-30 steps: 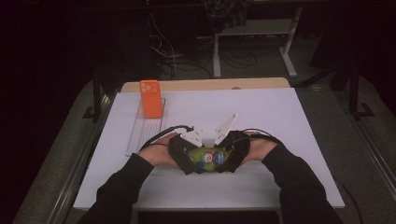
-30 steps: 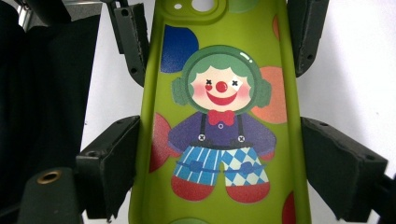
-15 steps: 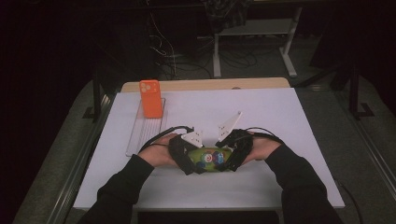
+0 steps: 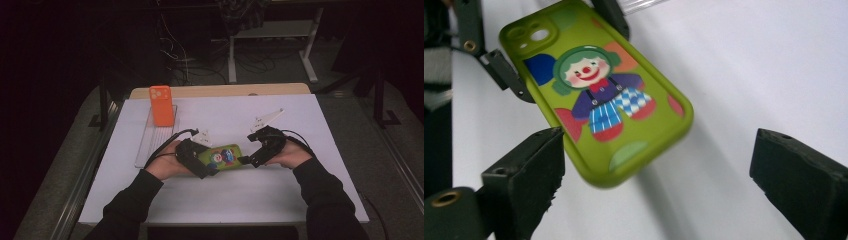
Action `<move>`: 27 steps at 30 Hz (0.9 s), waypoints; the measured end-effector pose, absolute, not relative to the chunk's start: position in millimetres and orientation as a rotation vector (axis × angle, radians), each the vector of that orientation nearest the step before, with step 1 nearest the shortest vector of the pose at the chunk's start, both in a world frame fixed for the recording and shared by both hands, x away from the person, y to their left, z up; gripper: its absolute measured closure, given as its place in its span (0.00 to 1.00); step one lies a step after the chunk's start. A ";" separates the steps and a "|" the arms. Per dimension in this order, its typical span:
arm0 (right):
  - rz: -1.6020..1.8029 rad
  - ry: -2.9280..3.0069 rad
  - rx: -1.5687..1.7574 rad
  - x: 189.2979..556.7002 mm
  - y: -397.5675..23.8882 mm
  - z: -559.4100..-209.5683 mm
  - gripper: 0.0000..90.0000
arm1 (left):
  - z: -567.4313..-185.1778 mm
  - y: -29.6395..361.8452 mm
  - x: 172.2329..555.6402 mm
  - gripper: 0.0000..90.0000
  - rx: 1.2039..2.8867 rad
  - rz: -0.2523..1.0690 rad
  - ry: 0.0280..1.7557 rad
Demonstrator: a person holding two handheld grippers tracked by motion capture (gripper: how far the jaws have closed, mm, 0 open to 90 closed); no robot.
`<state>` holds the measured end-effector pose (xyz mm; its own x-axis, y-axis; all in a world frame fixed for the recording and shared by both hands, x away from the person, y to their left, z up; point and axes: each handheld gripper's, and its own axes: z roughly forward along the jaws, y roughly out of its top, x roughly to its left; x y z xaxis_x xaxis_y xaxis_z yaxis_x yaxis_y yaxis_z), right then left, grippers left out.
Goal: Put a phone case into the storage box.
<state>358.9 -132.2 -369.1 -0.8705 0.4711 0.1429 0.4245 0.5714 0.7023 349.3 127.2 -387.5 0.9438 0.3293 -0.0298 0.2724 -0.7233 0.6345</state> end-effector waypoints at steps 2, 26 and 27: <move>1.204 2.704 0.820 359.5 -135.1 -371.4 0.06 | -386.7 129.4 350.5 0.16 2.423 0.141 0.453; 1.206 2.459 1.118 339.9 -133.9 -410.1 0.02 | -386.6 133.7 351.1 0.16 2.357 0.196 0.718; 1.194 2.462 1.117 340.0 -133.9 -410.4 0.02 | -386.3 134.1 351.5 0.16 2.361 0.198 0.715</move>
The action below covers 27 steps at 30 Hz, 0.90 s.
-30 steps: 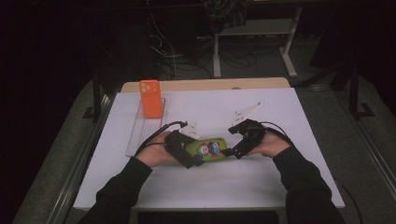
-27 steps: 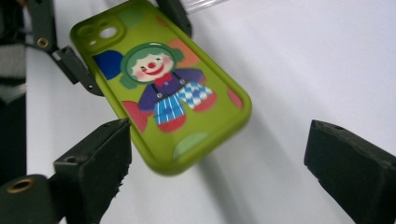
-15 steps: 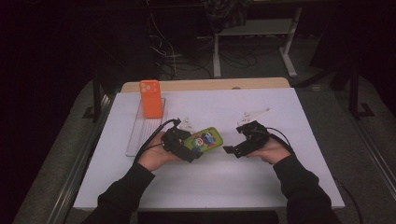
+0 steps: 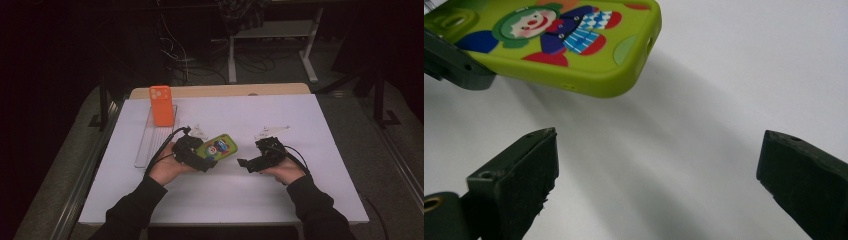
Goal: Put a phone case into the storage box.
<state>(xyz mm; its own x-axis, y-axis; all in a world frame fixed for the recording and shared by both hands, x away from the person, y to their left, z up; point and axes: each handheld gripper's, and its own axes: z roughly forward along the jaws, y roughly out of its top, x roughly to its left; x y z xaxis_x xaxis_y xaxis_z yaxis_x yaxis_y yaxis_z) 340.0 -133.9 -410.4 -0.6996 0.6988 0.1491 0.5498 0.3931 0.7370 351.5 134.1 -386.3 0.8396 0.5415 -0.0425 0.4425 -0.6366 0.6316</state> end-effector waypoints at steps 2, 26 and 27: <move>1.192 2.461 1.114 340.2 -133.9 -410.6 0.02 | -385.6 134.5 352.1 0.16 2.359 0.205 0.713; 1.087 2.412 0.822 329.9 -123.7 -407.1 0.04 | -385.1 136.1 352.9 0.16 2.346 0.170 0.729; 1.085 2.408 0.817 328.9 -122.5 -407.2 0.04 | -385.3 135.8 353.0 0.16 2.349 0.176 0.726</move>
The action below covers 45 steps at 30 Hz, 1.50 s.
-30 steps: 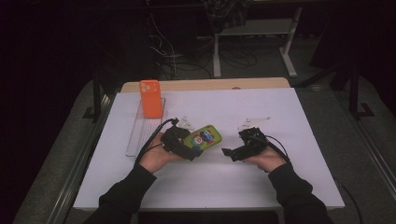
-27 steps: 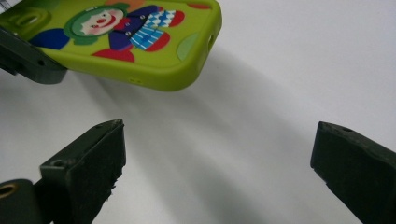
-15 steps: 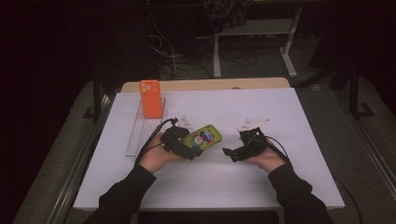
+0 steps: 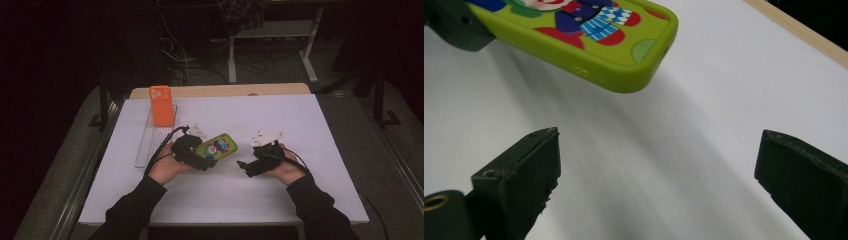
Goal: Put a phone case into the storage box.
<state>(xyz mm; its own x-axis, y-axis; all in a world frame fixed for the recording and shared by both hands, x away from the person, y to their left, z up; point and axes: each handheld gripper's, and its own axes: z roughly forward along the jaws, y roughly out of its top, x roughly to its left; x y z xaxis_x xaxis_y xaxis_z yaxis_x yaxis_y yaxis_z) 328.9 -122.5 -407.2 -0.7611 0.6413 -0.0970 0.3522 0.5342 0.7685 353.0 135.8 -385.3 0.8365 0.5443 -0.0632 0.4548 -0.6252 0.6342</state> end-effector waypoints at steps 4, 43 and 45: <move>1.066 2.387 0.736 326.2 -119.5 -406.7 0.04 | -385.0 135.1 352.3 0.16 2.361 0.175 0.717; 0.719 2.060 0.076 297.7 -92.9 -410.6 0.05 | -385.7 132.4 350.8 0.16 2.360 0.170 0.757; 0.704 2.051 0.049 296.4 -90.9 -410.8 0.05 | -385.4 131.8 350.3 0.16 2.357 0.171 0.757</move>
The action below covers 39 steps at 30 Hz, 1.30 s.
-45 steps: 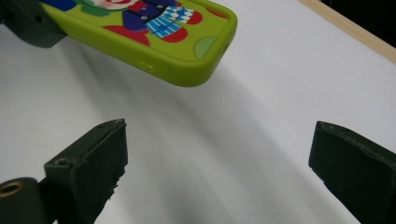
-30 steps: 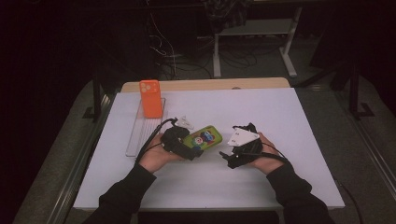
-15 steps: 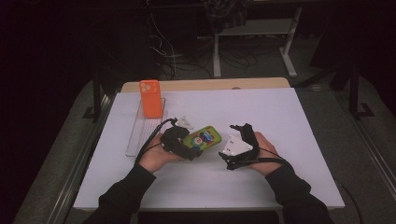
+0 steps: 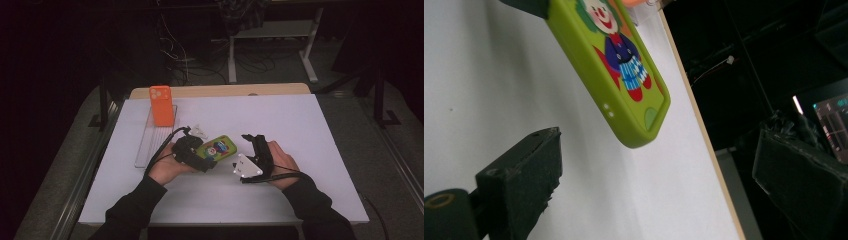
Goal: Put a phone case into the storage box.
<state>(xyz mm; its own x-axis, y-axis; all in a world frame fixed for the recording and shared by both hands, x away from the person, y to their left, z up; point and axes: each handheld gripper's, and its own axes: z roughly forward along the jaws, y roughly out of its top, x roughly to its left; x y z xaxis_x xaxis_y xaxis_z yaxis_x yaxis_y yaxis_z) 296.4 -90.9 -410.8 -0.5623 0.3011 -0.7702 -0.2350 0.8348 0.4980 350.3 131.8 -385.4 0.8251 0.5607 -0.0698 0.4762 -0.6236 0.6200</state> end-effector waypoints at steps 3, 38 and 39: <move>0.682 2.045 0.030 293.4 -87.7 -411.5 0.06 | -384.7 131.8 350.5 0.16 2.375 0.179 0.732; 0.510 1.940 -0.188 278.9 -65.3 -431.3 0.53 | -383.2 118.7 343.9 0.16 2.388 0.178 0.678; 0.517 1.933 -0.194 279.0 -64.9 -432.1 0.55 | -383.3 118.6 343.9 0.16 2.387 0.178 0.679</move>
<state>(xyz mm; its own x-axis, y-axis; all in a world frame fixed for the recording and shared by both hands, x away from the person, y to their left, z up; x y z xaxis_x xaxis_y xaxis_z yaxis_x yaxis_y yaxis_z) 279.0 -64.9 -432.1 -0.4123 0.1006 -0.9055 -0.3649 0.8924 0.2653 343.9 118.6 -383.3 0.8572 0.5132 -0.0431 0.4264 -0.6603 0.6182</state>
